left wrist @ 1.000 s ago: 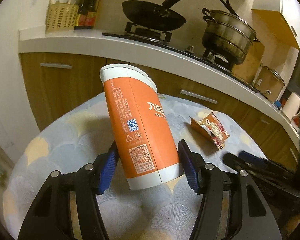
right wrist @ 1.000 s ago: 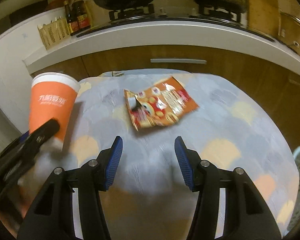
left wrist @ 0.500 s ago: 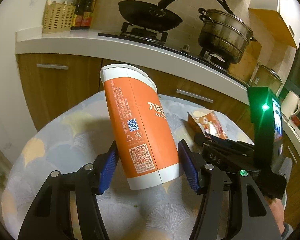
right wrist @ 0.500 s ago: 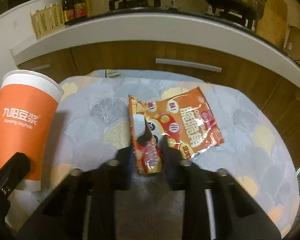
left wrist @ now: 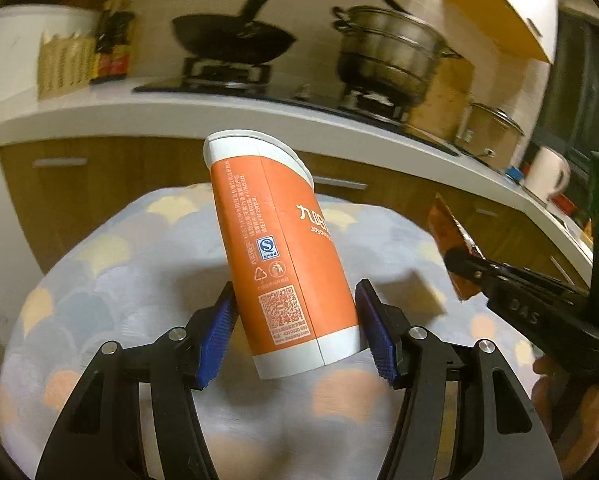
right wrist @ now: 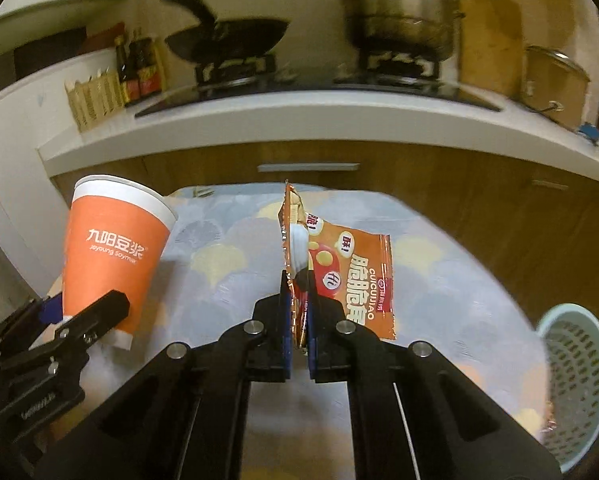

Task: Collect trash
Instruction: 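Carry the orange cup and snack packet over the wastebasket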

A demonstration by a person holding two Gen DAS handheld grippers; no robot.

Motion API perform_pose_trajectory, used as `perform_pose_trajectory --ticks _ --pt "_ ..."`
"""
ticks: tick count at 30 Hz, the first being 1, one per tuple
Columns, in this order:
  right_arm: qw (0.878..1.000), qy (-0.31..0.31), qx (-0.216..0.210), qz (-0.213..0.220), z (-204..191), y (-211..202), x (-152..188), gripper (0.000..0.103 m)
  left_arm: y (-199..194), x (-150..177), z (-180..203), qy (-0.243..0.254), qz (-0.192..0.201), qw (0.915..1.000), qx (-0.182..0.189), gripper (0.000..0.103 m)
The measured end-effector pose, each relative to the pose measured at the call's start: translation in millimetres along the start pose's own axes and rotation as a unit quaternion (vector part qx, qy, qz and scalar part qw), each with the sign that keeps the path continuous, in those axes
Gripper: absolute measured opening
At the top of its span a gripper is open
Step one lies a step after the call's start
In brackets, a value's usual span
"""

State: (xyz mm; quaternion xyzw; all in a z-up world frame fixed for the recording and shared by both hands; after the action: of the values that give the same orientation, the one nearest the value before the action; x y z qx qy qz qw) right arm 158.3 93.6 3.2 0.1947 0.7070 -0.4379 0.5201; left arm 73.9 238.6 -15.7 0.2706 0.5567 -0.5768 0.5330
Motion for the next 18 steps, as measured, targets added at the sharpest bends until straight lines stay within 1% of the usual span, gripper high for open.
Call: perform_pose_trajectory --ticks 2,5,8,10,12,13,15,18 --pt "1.0 0.007 0.009 0.01 15.4 -19.0 0.3 0.004 -5.1 -0.2 20.0 0.002 -0.002 0.9998 0.022 0.057" --pt "0.999 0.013 0.022 0.02 36.3 -43.4 2.7 0.004 -9.1 1.9 52.0 0.02 -0.004 0.9988 0.044 0.055" --pt "0.999 0.014 0.042 0.029 60.3 -67.6 7.8 0.004 -10.3 6.9 87.2 0.035 -0.013 0.9964 0.075 0.052" --pt "0.998 0.019 0.055 0.033 77.4 -81.2 11.2 0.004 -11.1 10.6 114.9 0.049 -0.015 0.994 0.097 0.052" --pt "0.997 0.027 0.069 0.035 97.7 -94.1 15.8 0.004 -9.4 13.8 134.2 0.052 -0.02 0.9914 0.118 0.051" --pt "0.996 0.032 0.076 0.036 107.7 -99.1 18.7 0.004 -6.9 16.9 144.5 0.058 -0.024 0.9903 0.124 0.051" --pt "0.995 0.046 0.083 0.035 123.4 -106.8 25.1 0.004 -7.1 20.4 158.5 0.079 -0.014 0.9902 0.115 0.051" --pt "0.992 0.056 0.103 0.038 147.1 -120.3 32.5 0.004 -5.8 20.3 173.9 0.072 -0.019 0.9877 0.137 0.051"
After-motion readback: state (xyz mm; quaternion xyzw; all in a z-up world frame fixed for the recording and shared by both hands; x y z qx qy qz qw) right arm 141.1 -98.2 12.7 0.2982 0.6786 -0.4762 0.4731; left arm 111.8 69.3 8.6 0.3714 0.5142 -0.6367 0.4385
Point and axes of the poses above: each gripper's, at about its wrist camera, not at the fingertips, and y roughly the way its jaws point, z to its right, x to its underside, the point moved 3 cm from there along y, roughly the way its jaws point, and after that the axes turned 13 degrees about z, right-handed, at the moved point
